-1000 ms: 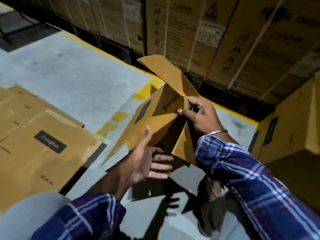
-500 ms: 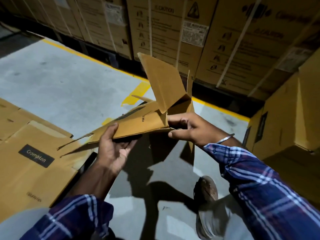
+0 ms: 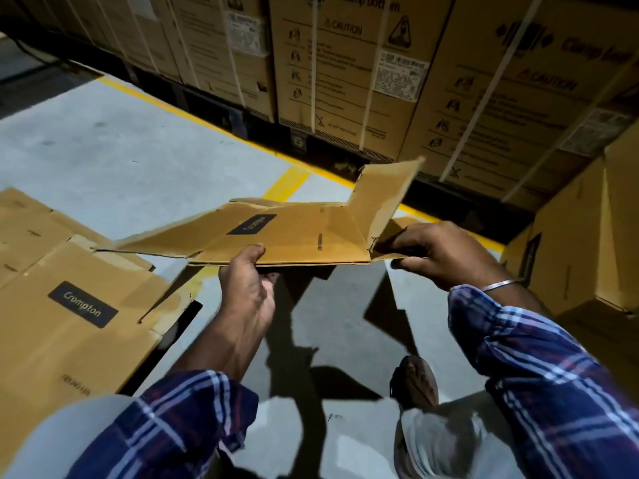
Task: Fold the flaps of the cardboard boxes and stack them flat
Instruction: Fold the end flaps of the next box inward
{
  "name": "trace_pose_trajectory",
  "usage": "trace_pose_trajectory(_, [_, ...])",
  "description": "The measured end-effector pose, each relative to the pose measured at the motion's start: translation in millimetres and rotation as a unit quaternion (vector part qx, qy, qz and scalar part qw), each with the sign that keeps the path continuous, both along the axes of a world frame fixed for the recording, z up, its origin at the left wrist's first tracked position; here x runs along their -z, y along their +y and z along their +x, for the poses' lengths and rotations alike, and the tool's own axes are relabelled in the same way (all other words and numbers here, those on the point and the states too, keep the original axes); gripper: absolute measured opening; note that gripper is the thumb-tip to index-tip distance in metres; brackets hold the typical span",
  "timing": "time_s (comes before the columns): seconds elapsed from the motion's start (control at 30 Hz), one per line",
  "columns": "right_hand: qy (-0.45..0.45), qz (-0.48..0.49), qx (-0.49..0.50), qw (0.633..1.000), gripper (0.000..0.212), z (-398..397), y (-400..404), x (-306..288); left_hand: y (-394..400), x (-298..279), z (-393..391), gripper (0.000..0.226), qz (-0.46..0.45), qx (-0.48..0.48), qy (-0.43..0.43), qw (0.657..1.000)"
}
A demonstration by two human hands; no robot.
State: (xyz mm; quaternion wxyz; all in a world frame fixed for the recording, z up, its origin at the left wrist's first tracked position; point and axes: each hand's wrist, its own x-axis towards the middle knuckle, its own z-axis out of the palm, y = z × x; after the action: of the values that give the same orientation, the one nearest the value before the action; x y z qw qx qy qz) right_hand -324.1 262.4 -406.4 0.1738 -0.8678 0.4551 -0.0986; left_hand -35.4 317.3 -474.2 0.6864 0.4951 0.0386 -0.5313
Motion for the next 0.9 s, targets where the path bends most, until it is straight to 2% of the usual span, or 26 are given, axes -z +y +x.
trace_pose_trajectory(0.07, [0.039, -0.102, 0.034, 0.993, 0.027, 0.3, 6.8, -2.6, 1.8, 4.2, -0.8, 0.037, 0.020, -0.005, -0.013, 1.000])
trace_pose_trajectory(0.13, [-0.011, -0.165, 0.051, 0.985, 0.028, 15.3, 25.6, -5.9, 5.0, 6.7, -0.8, 0.047, 0.036, 0.001, -0.019, 0.999])
trace_pose_trajectory(0.17, [-0.051, -0.157, 0.054, 0.985, 0.026, 25.1, 38.2, -5.7, 6.2, 7.0, -1.2, 0.046, 0.042, 0.003, -0.020, 0.999])
trace_pose_trajectory(0.23, [-0.115, -0.025, 0.061, 0.991, 0.018, 47.6, 64.1, 3.0, 8.6, 5.3, -3.1, 0.043, 0.048, 0.007, -0.017, 0.999])
trace_pose_trajectory(0.27, [-0.128, 0.094, 0.063, 0.985, 0.011, 60.5, 78.9, 9.8, 9.0, 3.7, -4.5, 0.042, 0.049, 0.008, -0.016, 0.999])
trace_pose_trajectory(0.3, [-0.138, 0.224, 0.059, 0.963, 0.004, 73.4, 92.3, 16.9, 9.0, 2.7, -5.5, 0.039, 0.049, 0.009, -0.014, 0.999])
trace_pose_trajectory(0.33, [-0.152, 0.341, 0.071, 0.925, 0.021, 86.2, 102.2, 22.8, 8.6, 1.4, -7.3, 0.035, 0.048, 0.012, -0.016, 0.999])
trace_pose_trajectory(0.37, [-0.179, 0.446, 0.105, 0.871, 0.036, 96.7, 108.6, 30.2, 7.9, 0.5, -9.4, 0.029, 0.044, 0.016, -0.016, 0.999])
trace_pose_trajectory(0.43, [-0.314, 0.561, 0.208, 0.737, 0.048, 112.2, 109.9, 43.9, 7.4, -0.7, -13.6, 0.022, 0.035, 0.028, -0.017, 0.999])
trace_pose_trajectory(0.5, [-0.499, 0.548, 0.305, 0.598, 0.056, 117.3, 92.9, 57.5, 9.0, -2.8, -16.4, 0.023, 0.029, 0.043, -0.007, 0.999])
trace_pose_trajectory(0.53, [-0.577, 0.509, 0.335, 0.544, 0.060, 117.3, 81.8, 62.1, 9.3, -3.2, -17.0, 0.026, 0.025, 0.051, -0.002, 0.998])
trace_pose_trajectory(0.6, [-0.662, 0.433, 0.379, 0.480, 0.059, 116.0, 59.9, 66.7, 10.2, -3.5, -15.5, 0.026, 0.016, 0.066, 0.012, 0.998])
trace_pose_trajectory(0.67, [-0.689, 0.389, 0.412, 0.452, 0.045, 116.2, 43.4, 62.6, 12.0, -8.8, -8.6, 0.024, 0.009, 0.074, 0.032, 0.997])
trace_pose_trajectory(0.77, [-0.686, 0.383, 0.400, 0.472, 0.014, 119.4, 33.8, 46.2, 9.6, -16.3, 15.9, 0.040, -0.002, 0.041, 0.056, 0.998])
trace_pose_trajectory(0.9, [-0.686, 0.389, 0.375, 0.488, 0.014, 123.2, 31.1, 37.7, 4.3, -24.7, 51.6, 0.041, 0.020, -0.008, 0.026, 0.999])
